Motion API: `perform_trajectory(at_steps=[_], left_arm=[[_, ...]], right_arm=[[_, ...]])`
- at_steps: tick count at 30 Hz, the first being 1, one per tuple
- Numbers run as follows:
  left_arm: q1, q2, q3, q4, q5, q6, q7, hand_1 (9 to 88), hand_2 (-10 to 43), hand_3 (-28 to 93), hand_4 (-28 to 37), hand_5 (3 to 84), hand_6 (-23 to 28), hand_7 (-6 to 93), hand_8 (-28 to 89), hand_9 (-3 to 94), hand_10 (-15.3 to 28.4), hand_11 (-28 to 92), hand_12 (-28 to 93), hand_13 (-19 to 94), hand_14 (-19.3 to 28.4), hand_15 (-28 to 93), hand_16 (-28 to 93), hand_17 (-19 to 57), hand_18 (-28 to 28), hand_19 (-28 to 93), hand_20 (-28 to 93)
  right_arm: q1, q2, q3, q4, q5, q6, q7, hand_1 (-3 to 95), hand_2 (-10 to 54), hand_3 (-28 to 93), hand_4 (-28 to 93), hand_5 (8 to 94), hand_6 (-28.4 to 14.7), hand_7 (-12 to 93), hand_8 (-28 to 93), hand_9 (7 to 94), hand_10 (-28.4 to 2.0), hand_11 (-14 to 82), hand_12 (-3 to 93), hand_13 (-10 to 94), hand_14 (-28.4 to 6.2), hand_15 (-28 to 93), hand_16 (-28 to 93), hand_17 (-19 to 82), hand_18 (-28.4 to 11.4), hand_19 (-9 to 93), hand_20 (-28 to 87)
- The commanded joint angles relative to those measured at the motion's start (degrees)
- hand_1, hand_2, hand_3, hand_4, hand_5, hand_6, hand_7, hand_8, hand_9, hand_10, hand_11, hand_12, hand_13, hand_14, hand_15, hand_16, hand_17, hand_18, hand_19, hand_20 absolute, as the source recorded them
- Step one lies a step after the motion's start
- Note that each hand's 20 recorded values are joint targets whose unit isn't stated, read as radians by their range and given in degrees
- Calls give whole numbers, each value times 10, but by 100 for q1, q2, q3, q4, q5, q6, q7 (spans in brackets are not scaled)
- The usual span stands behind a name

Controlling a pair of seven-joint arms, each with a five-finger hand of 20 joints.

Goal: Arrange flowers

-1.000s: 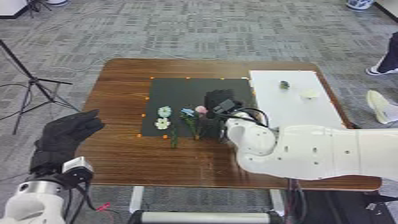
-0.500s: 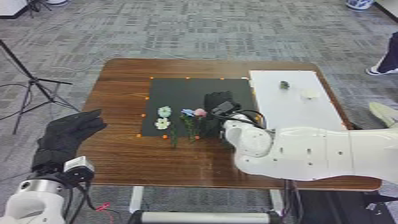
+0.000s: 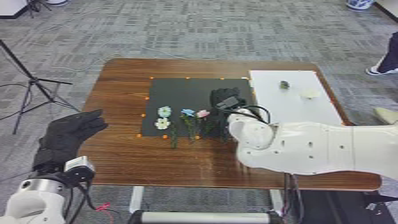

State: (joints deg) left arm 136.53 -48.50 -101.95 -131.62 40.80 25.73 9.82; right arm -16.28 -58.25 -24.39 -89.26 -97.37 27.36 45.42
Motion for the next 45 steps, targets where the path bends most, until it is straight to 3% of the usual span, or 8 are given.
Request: perform_trajectory(at_steps=[1, 9, 11, 17, 25, 33, 37, 45], left_arm=[[213, 14, -9, -60, -86, 105, 143, 243, 1, 879, -220, 564, 134, 161, -106, 472, 207, 381, 125, 336, 237, 567, -92, -57, 177, 433, 133], [495, 173, -3, -131, -316, 360, 498, 241, -1, 881, -219, 564, 134, 160, -106, 472, 207, 381, 125, 336, 238, 568, -92, -56, 177, 434, 133], [606, 258, 7, -158, -435, 458, 676, 241, -2, 882, -219, 563, 134, 160, -106, 471, 207, 381, 125, 336, 238, 567, -92, -56, 178, 434, 134], [709, 434, 32, -179, -609, 609, 920, 241, -2, 882, -221, 564, 134, 160, -106, 472, 207, 381, 125, 337, 238, 567, -92, -56, 177, 433, 133], [733, 464, 41, -182, -600, 610, 921, 241, -2, 881, -221, 564, 134, 160, -106, 472, 207, 381, 125, 336, 238, 568, -92, -56, 177, 433, 133], [818, 518, 58, -187, -660, 623, 1005, 241, -3, 881, -221, 564, 134, 161, -106, 472, 207, 381, 125, 336, 237, 567, -92, -57, 178, 434, 134], [695, 479, 116, -159, -600, 599, 914, 241, -3, 881, -221, 564, 134, 161, -107, 471, 207, 381, 125, 336, 237, 567, -92, -56, 177, 433, 134], [734, 570, 134, -165, -721, 663, 1105, 241, -3, 881, -222, 563, 134, 162, -107, 471, 207, 381, 125, 336, 237, 568, -92, -56, 178, 433, 134]], right_arm=[[264, 94, 106, 19, 225, -296, 50, 426, -95, 829, -283, 586, -8, 245, -180, 691, -134, 292, 200, 604, -113, 673, 200, 167, -237, 850, 91], [801, 474, -66, -282, 230, -298, 72, 388, -85, 841, -281, 546, -22, 230, -174, 648, -159, 301, 165, 574, -143, 691, 158, 150, -247, 842, 93], [955, 574, -91, -371, 222, -202, 40, 382, -83, 839, -280, 541, -22, 228, -172, 642, -162, 302, 164, 569, -145, 695, 153, 148, -249, 841, 94], [1460, 876, -392, -414, 107, -135, 113, 369, -78, 835, -277, 536, -23, 224, -171, 638, -165, 300, 162, 564, -150, 698, 147, 142, -253, 839, 95], [1761, 1356, -736, -212, 316, -521, 307, 356, -70, 828, -271, 529, -23, 220, -168, 626, -172, 292, 160, 552, -156, 703, 142, 135, -256, 834, 99], [1696, 1845, -851, -212, 322, -959, 477, 341, -65, 816, -265, 502, -28, 215, -166, 593, -187, 280, 159, 517, -171, 714, 138, 120, -258, 824, 103], [1656, 1998, -881, -114, 365, -1103, 525, 335, -67, 813, -263, 492, -34, 207, -163, 576, -192, 275, 158, 500, -176, 719, 134, 113, -260, 820, 107], [1337, 1949, -685, 524, 502, -1274, 493, 331, -66, 810, -263, 477, -35, 202, -157, 557, -198, 272, 158, 488, -178, 728, 126, 111, -259, 816, 116]])
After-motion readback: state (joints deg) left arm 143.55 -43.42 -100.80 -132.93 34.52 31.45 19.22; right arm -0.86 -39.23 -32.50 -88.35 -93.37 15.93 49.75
